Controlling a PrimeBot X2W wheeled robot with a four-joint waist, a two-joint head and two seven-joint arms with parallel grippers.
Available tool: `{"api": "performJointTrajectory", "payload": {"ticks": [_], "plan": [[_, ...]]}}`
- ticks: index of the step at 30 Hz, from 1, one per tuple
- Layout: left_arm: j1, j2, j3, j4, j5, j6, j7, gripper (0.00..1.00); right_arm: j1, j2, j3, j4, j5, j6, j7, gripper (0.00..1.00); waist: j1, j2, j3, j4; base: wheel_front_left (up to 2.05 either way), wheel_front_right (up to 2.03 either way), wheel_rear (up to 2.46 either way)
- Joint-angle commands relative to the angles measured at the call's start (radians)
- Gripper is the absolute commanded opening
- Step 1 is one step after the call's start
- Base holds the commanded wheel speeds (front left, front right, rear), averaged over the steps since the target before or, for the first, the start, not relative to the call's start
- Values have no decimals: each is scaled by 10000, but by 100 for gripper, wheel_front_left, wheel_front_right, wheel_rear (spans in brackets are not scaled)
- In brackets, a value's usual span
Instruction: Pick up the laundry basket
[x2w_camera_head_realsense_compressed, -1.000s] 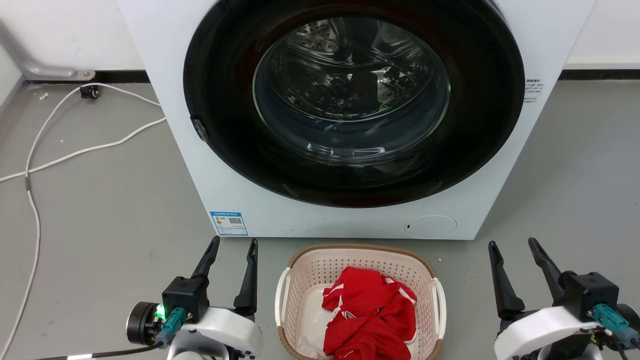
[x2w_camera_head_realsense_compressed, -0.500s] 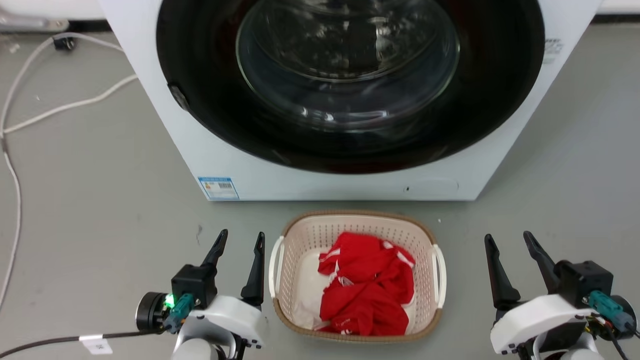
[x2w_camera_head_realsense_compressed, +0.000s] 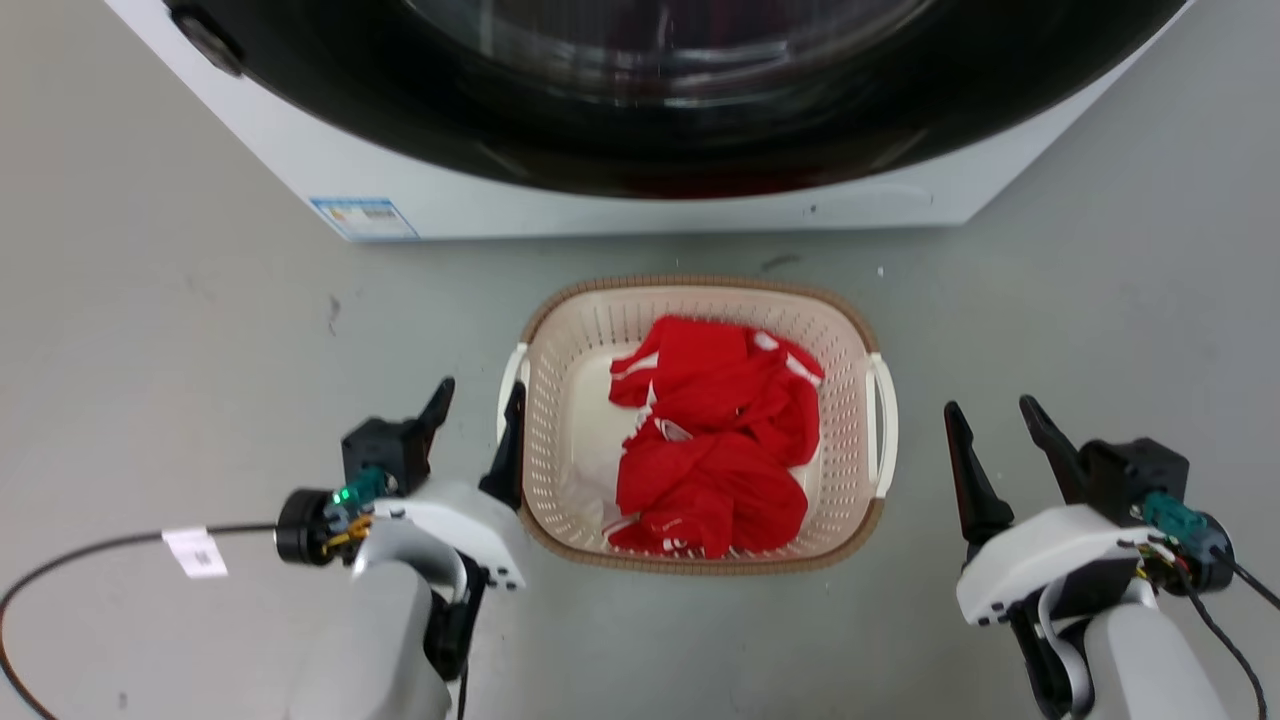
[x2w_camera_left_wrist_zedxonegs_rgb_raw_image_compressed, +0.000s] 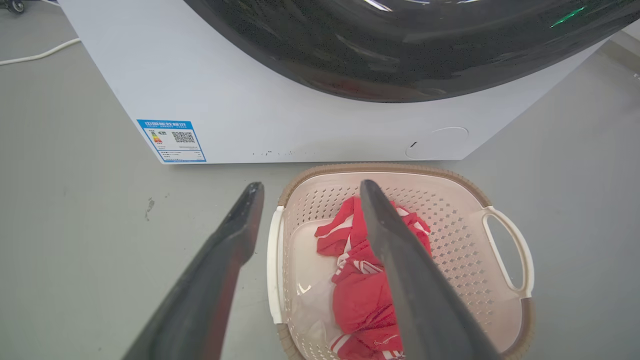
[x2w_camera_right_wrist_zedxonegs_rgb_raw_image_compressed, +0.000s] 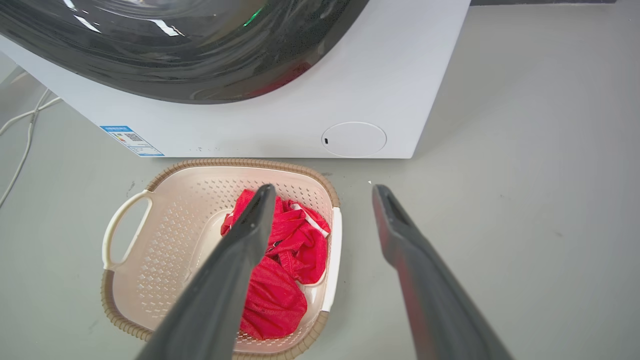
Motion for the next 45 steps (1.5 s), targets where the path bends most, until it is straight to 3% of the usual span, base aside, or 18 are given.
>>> {"api": "performJointTrajectory", "payload": {"ticks": [1,16,29,36,42,43,44,45], "plan": [[-386,100,57,203,-85,-68,-23,100,-335,11,36,187,31,-3,-96,100,-2,-1,818,-114,0,0,0],[-3430,894,-140,3692,-1128,-403,303,100,-3536,11,889,3923,505,-3,-407,100,-2,-1,2965,-617,0,0,0],[-4817,1675,-1516,4727,-2320,-403,913,100,-5828,8,2732,6787,1751,-5,-690,100,-2,-1,4115,-1002,0,0,0],[-5442,2147,-2054,5037,-2754,-398,1076,100,-6593,6,3698,7619,2499,-3,-556,100,-2,-1,4471,-1129,0,0,0],[-5811,2207,-2399,5334,-3208,-397,1342,100,-7102,8,4253,8173,3084,-3,-323,100,-2,-1,4611,-1078,0,0,0],[-5858,2199,-2438,5395,-3274,-397,1383,100,-7187,8,4329,8237,3163,-5,-282,48,-2,-1,4619,-1065,0,0,0],[-5895,2176,-2494,5421,-3342,-397,1426,41,-7256,6,4407,8290,3263,-5,-257,9,-2,-1,4626,-1050,0,0,0],[-5895,2176,-2494,5421,-3342,-397,1426,41,-7256,6,4407,8290,3263,-5,-257,9,-2,-1,4626,-1050,0,0,0]]}}
